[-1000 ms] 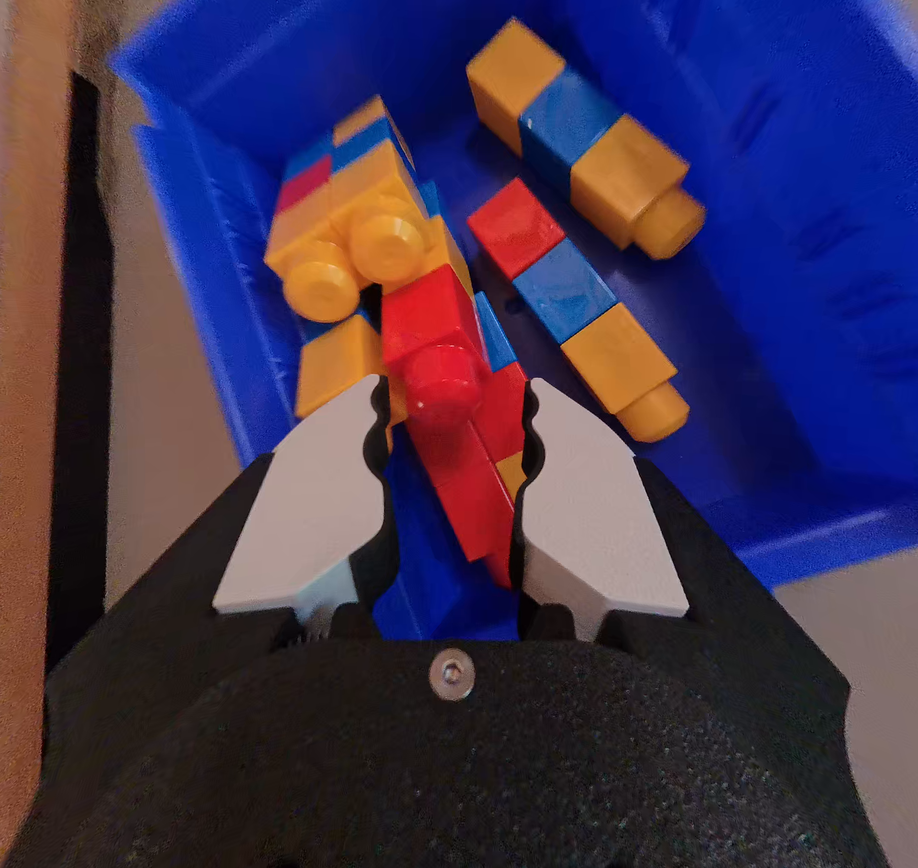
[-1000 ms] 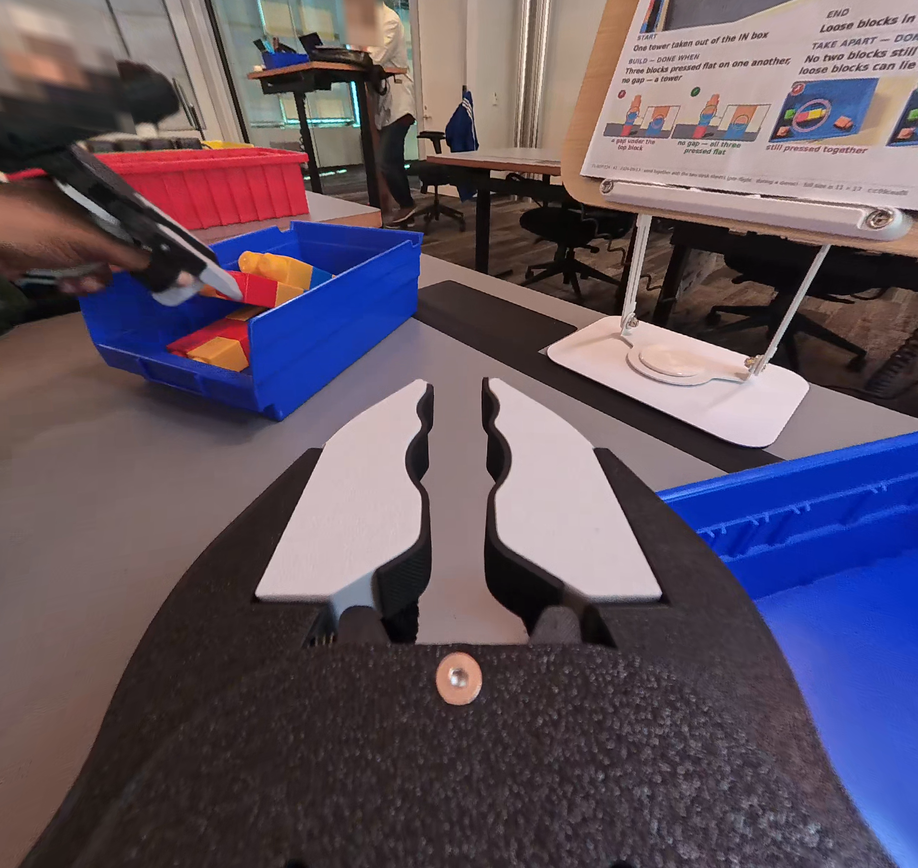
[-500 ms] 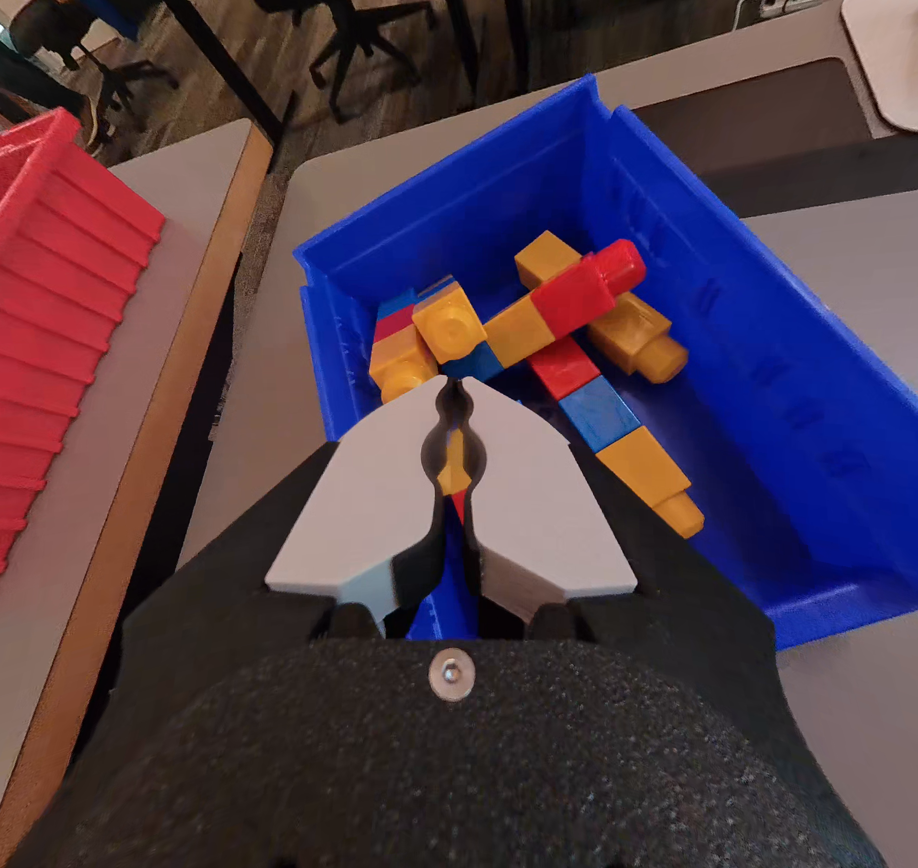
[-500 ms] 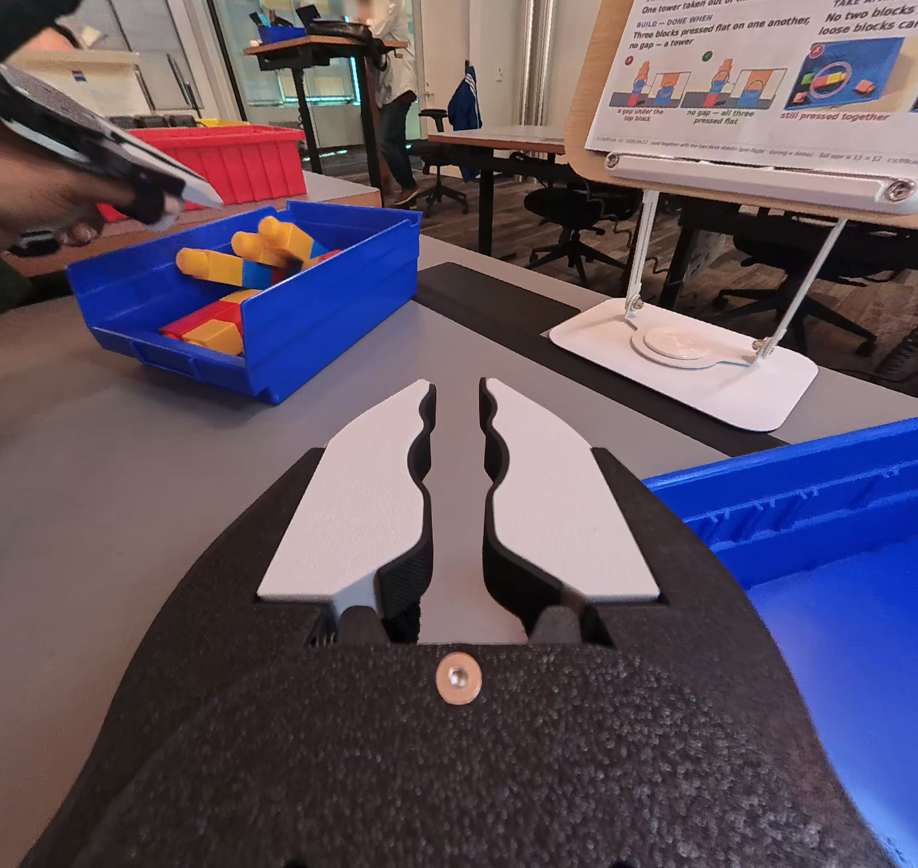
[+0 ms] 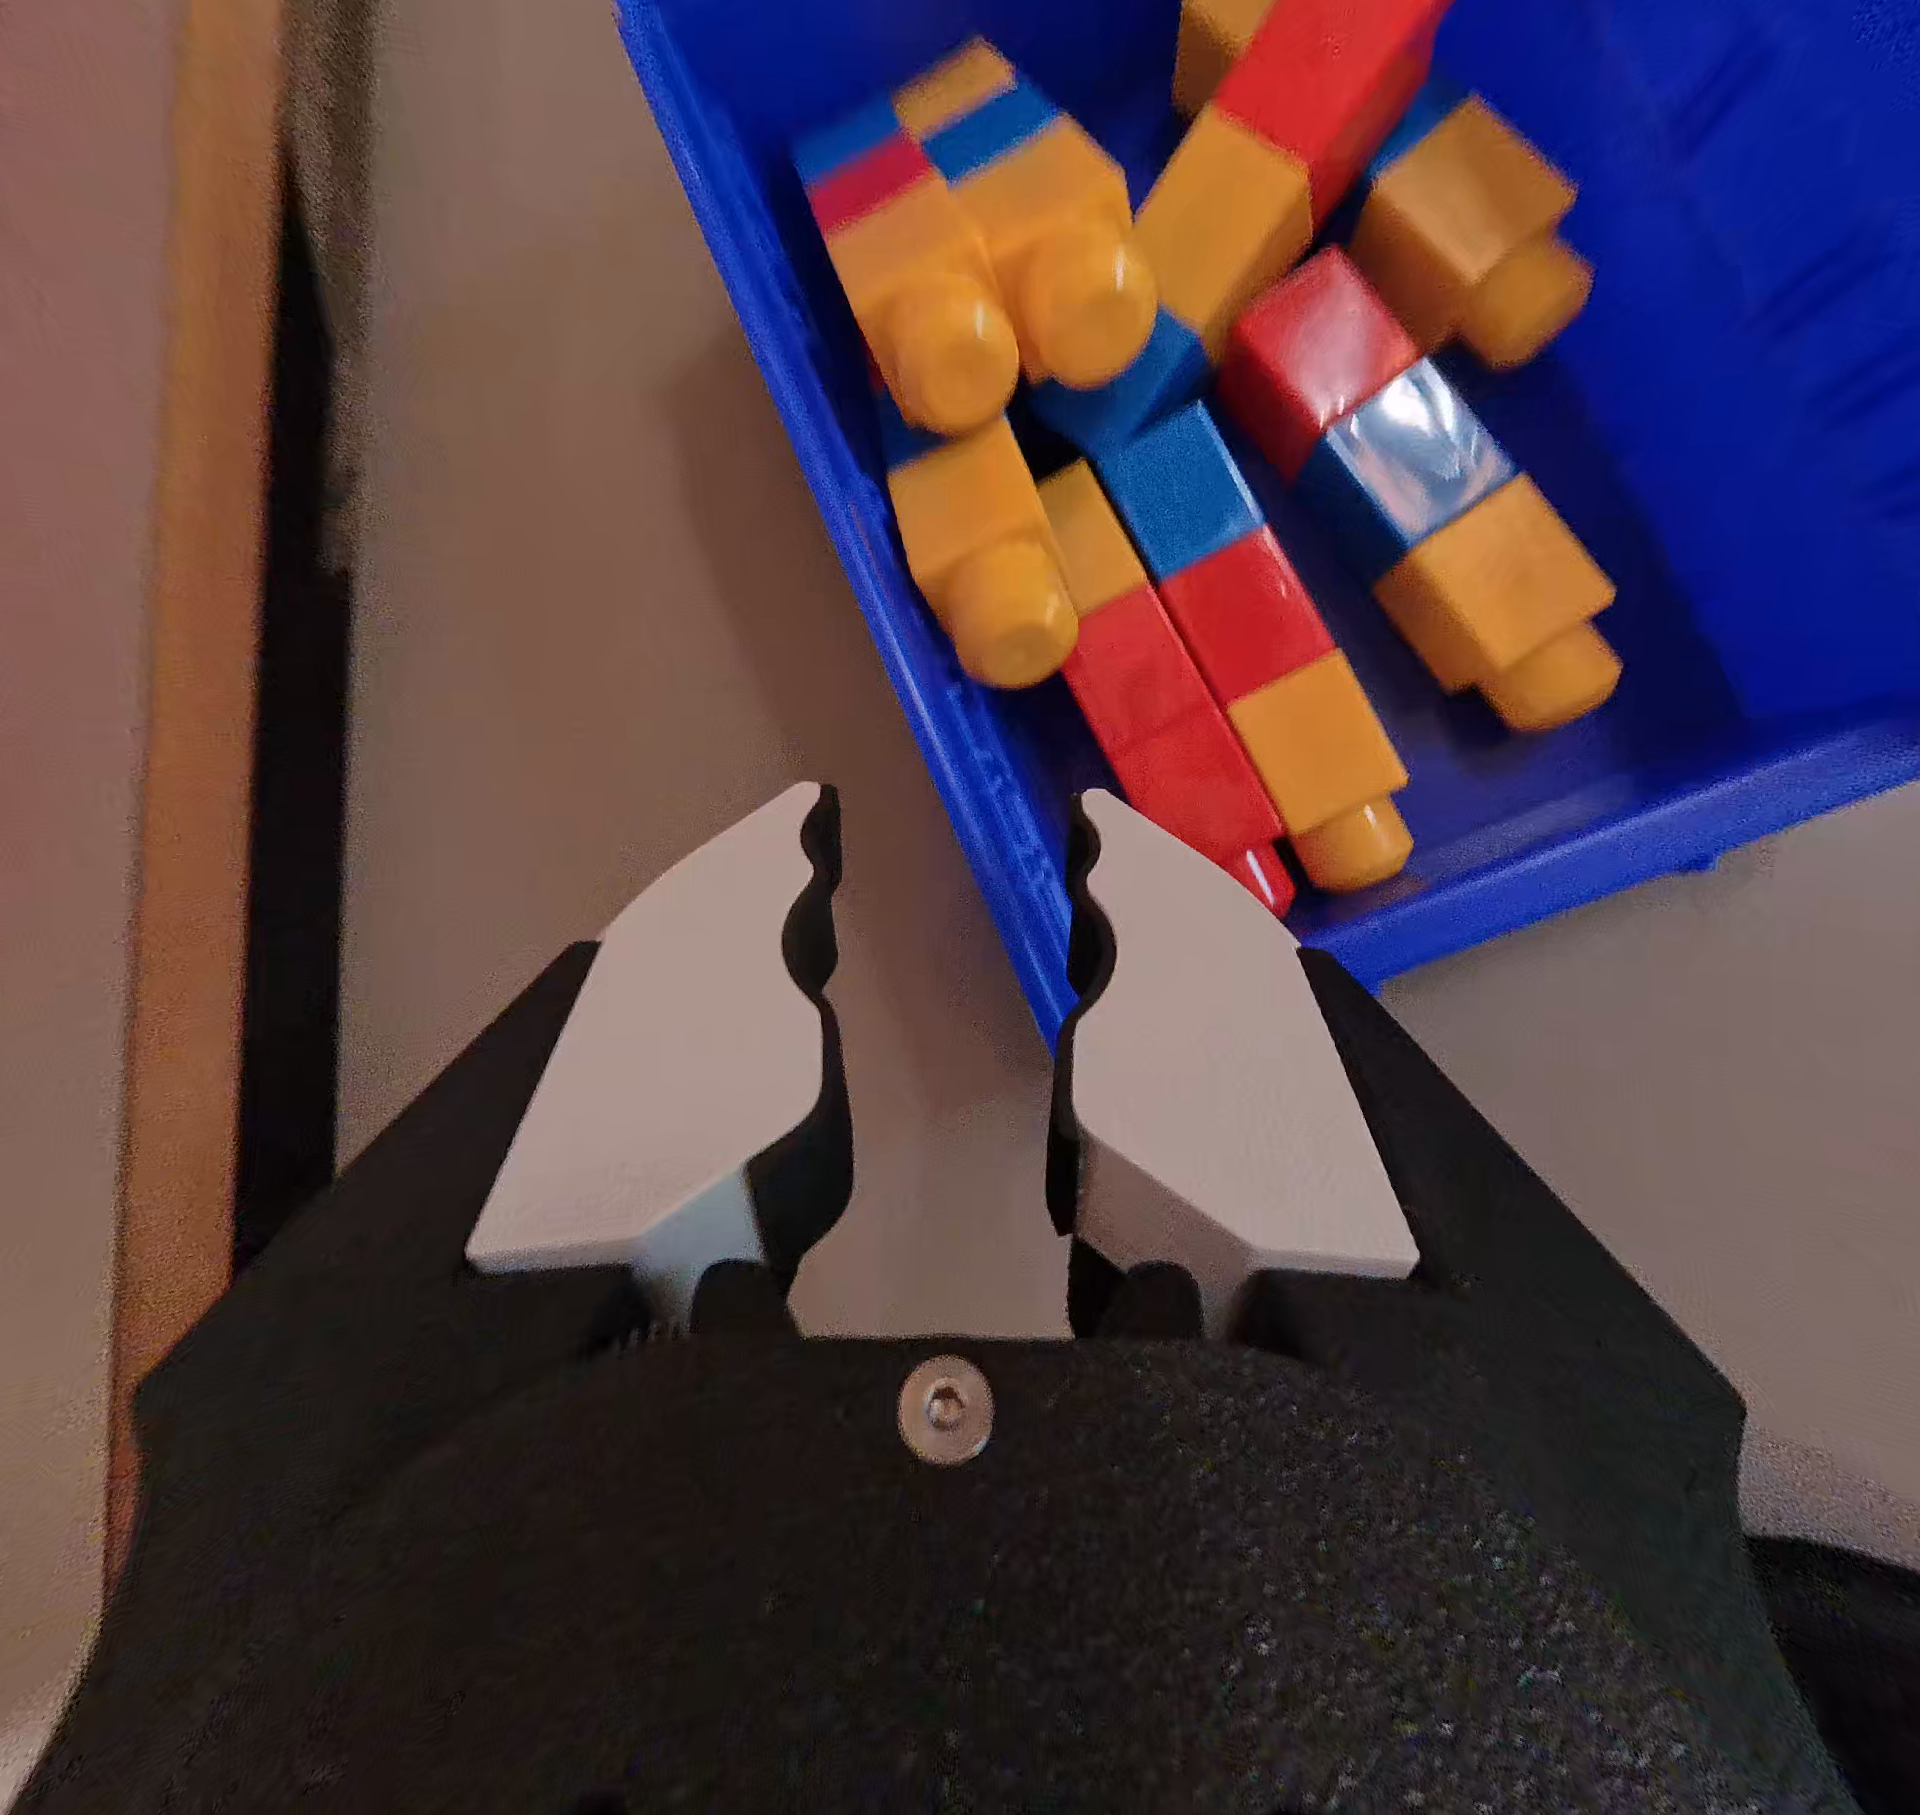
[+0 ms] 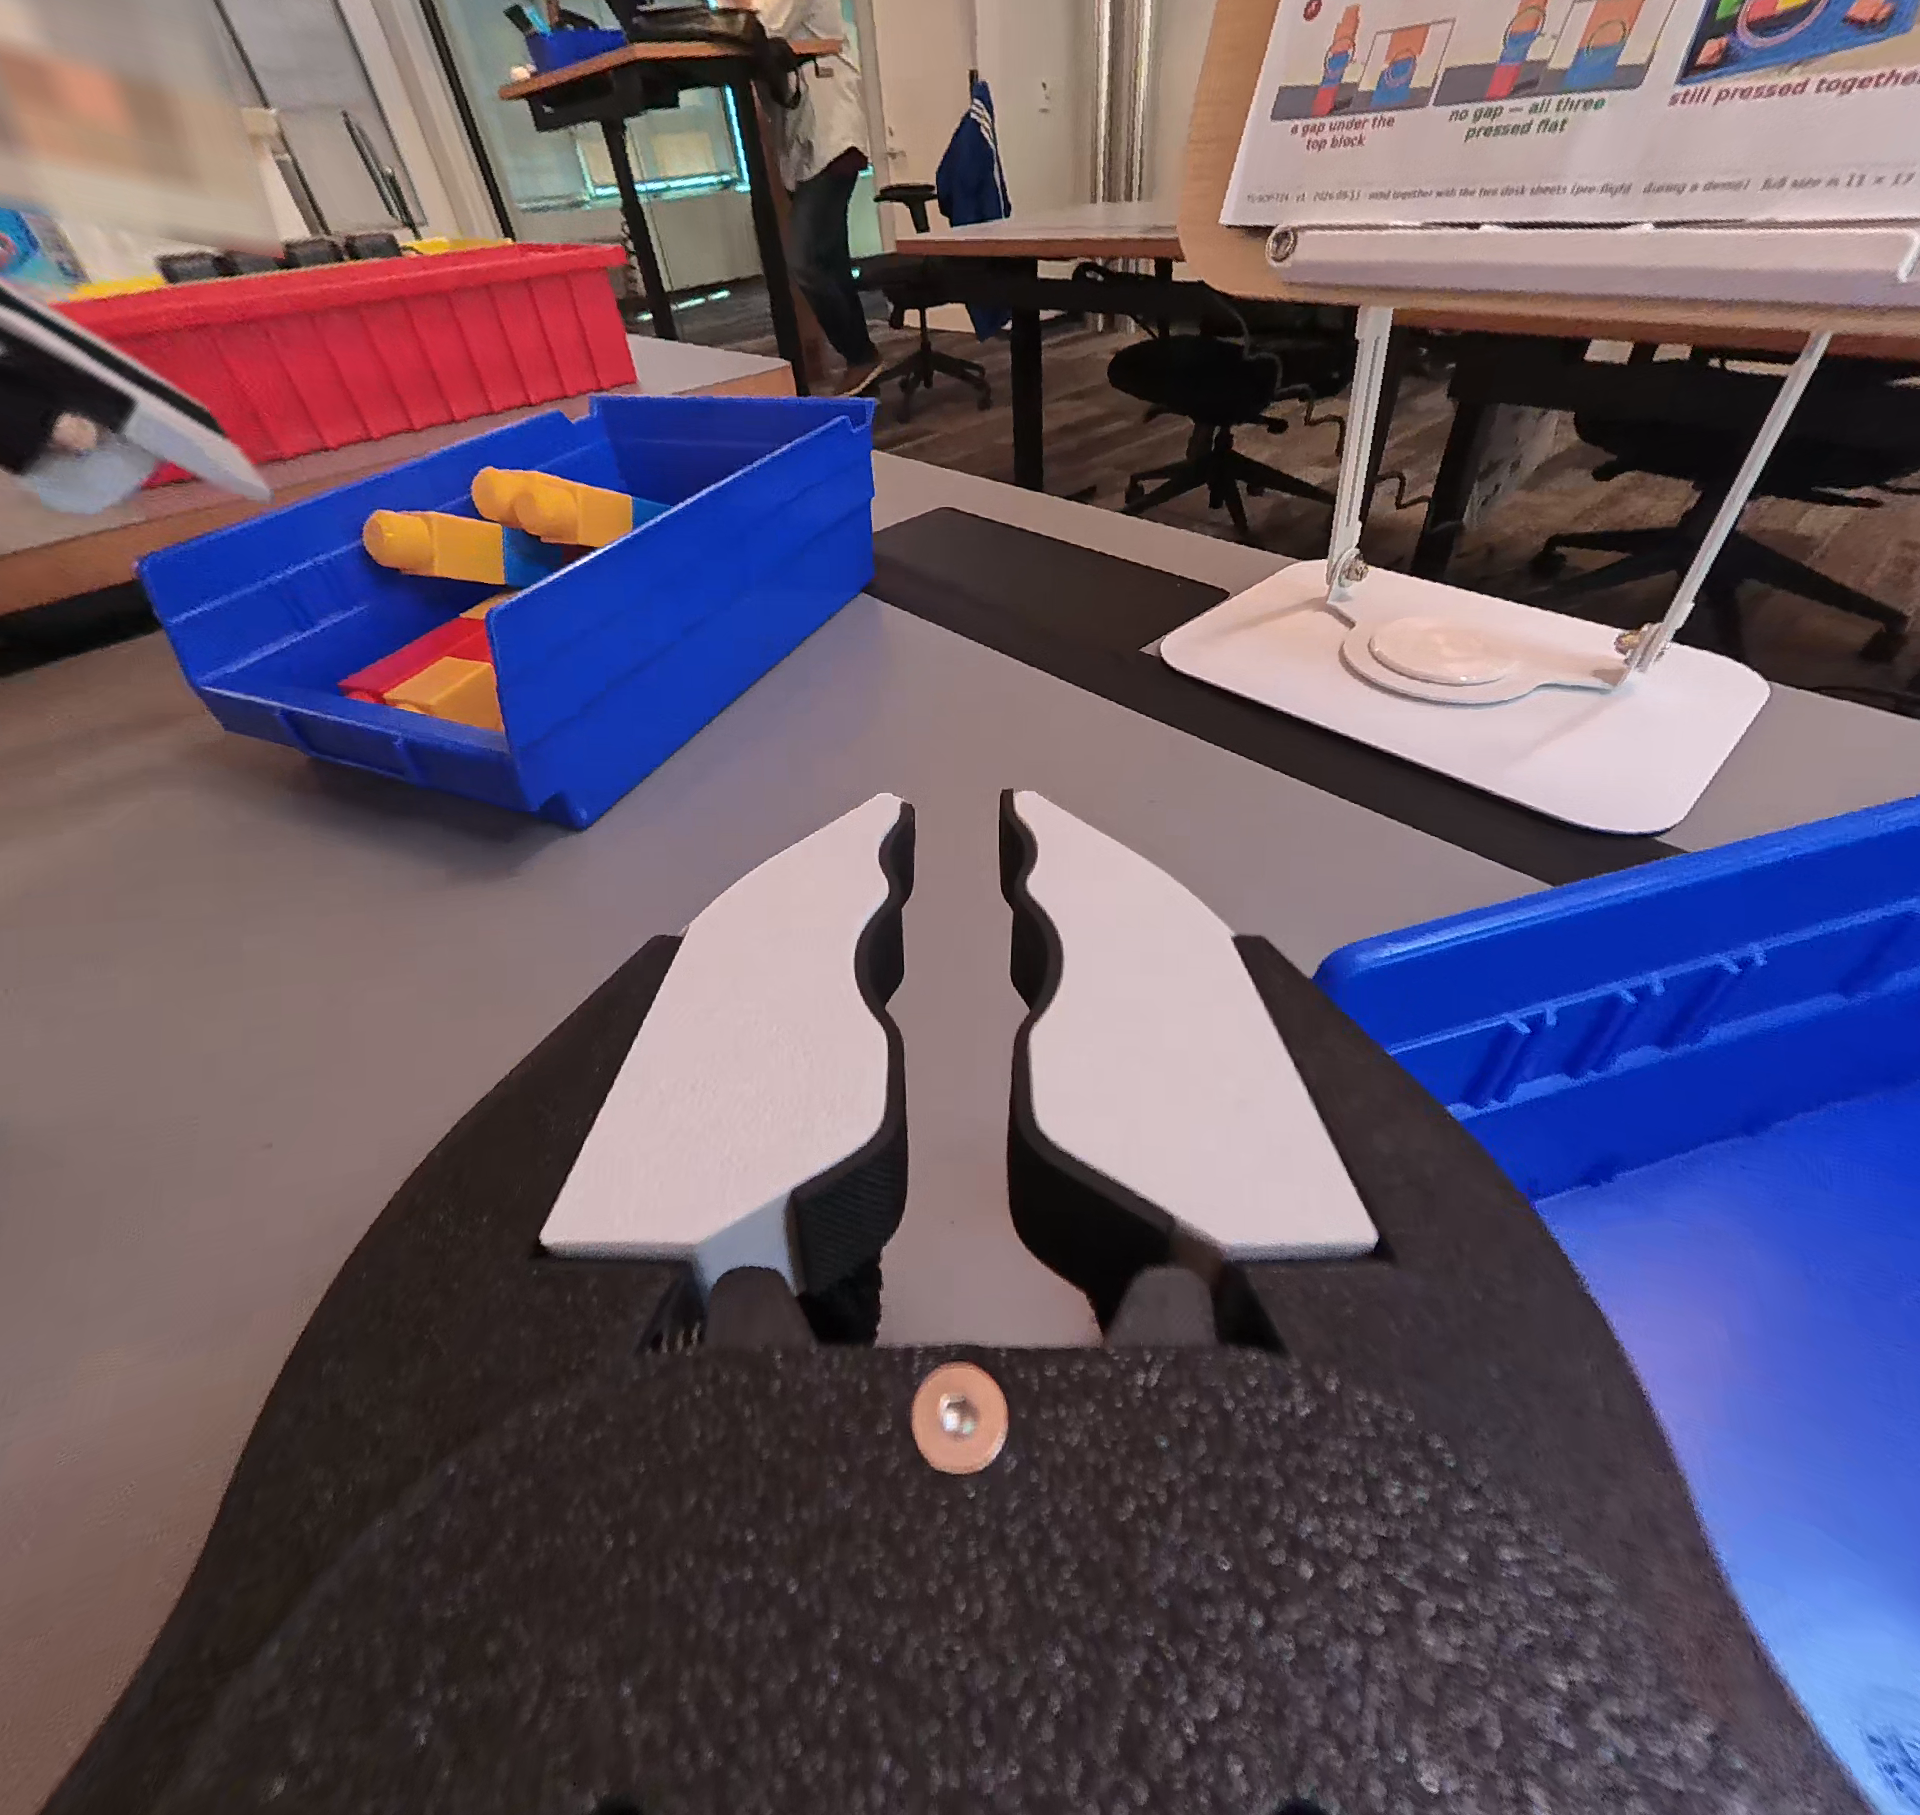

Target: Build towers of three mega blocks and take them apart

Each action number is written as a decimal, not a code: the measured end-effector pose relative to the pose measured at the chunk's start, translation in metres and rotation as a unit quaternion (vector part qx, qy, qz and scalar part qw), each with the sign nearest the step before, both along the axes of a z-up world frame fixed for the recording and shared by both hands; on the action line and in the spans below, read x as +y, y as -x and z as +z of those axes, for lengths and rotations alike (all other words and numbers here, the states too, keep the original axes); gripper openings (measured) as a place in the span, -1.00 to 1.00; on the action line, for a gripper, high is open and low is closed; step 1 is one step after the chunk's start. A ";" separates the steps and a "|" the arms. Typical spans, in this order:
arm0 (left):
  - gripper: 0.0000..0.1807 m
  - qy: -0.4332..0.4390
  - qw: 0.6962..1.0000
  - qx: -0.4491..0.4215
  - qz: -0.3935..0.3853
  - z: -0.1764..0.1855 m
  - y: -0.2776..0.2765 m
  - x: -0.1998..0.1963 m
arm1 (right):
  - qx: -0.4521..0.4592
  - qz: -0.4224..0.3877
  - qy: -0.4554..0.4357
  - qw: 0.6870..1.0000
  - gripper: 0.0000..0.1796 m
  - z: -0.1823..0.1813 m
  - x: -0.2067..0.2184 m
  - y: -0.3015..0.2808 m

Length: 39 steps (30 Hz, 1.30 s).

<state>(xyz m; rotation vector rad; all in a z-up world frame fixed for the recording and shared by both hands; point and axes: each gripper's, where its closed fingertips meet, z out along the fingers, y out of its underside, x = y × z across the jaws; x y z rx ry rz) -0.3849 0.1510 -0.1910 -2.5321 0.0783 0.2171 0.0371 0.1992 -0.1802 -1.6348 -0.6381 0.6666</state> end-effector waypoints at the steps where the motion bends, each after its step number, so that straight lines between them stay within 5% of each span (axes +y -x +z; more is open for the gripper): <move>1: -0.55 0.027 1.000 -0.011 -0.003 -0.013 0.000 -0.006 | -0.002 0.000 0.000 1.000 -0.83 0.000 0.000 0.000; 4: -0.72 0.064 0.996 -0.048 -0.023 -0.038 -0.009 -0.003 | -0.003 -0.002 0.002 1.000 -0.83 -0.002 0.001 0.000; 7: -0.94 0.030 0.997 -0.061 0.043 -0.041 0.006 0.022 | -0.007 -0.002 0.010 1.000 -0.83 -0.007 0.001 0.001; 17: -0.96 -0.199 0.963 -0.128 0.132 -0.037 0.010 0.106 | -0.026 0.003 0.001 1.000 -0.83 -0.008 0.001 0.004; 27: -0.88 -0.235 0.966 -0.077 0.071 -0.034 0.011 0.111 | -0.033 0.011 0.000 0.999 -0.83 -0.009 -0.002 0.008; 29: -0.66 -0.267 0.959 -0.012 0.094 -0.004 0.024 0.104 | -0.031 0.009 -0.002 0.999 -0.83 -0.008 -0.002 0.007; 33: -0.84 -0.389 0.919 0.047 0.026 0.089 -0.020 0.097 | -0.025 0.006 -0.001 1.000 -0.83 -0.007 0.000 0.005; 36: -0.77 -0.332 0.940 -0.027 -0.072 0.074 -0.087 0.117 | -0.027 0.009 0.004 1.000 -0.83 -0.010 0.000 0.007; 39: -0.48 -0.160 0.981 -0.029 -0.104 -0.009 -0.116 0.138 | -0.031 0.010 -0.002 0.999 -0.83 -0.008 -0.002 0.009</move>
